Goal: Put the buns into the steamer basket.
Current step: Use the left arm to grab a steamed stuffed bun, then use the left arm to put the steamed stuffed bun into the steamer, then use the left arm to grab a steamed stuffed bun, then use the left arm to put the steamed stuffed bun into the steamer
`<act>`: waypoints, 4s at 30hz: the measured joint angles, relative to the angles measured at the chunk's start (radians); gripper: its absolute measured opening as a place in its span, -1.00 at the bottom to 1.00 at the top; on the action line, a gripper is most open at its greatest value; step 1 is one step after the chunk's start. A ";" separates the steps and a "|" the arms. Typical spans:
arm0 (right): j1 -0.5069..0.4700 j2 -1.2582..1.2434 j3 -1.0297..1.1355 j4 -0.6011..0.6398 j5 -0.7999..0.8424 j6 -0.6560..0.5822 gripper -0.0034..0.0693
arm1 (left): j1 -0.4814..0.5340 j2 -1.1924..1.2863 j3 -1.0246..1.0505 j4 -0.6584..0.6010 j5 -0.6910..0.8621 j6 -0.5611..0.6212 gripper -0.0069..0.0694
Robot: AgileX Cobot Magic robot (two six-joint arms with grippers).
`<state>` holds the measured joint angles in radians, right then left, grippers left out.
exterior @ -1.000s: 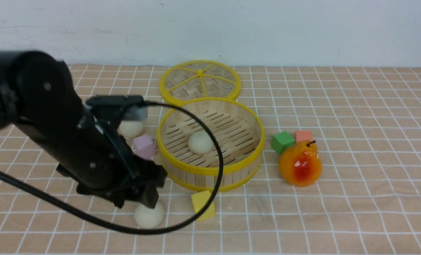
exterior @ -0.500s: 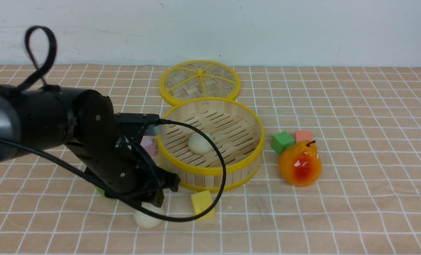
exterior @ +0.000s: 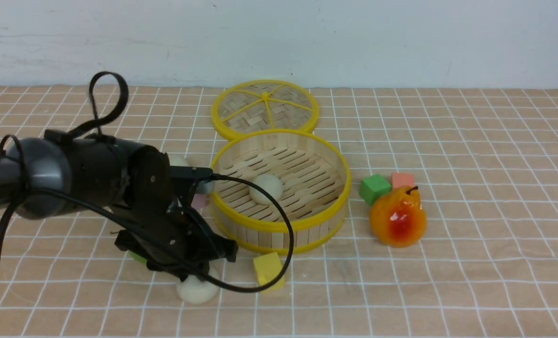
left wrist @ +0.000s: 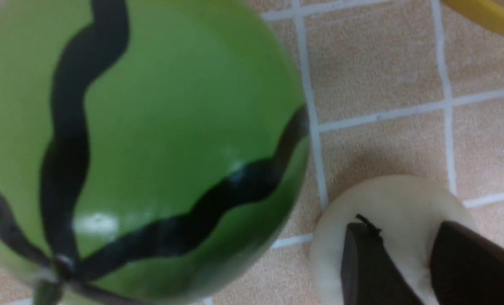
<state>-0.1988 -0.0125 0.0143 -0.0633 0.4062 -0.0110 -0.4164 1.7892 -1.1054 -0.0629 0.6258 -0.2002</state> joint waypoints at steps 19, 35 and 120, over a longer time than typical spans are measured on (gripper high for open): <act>0.000 0.000 0.000 0.001 0.000 0.000 -0.24 | 0.000 0.018 -0.464 -0.343 0.234 0.172 -0.85; 0.000 0.000 0.000 0.001 0.000 0.000 -0.24 | -0.019 0.438 -0.800 -0.457 0.117 0.279 -0.80; 0.000 0.000 0.000 0.001 0.000 0.000 -0.24 | 0.151 0.398 -0.958 0.093 0.329 -0.065 -0.85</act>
<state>-0.1988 -0.0125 0.0143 -0.0624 0.4062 -0.0110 -0.2653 2.1874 -2.0632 0.0306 0.9546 -0.2650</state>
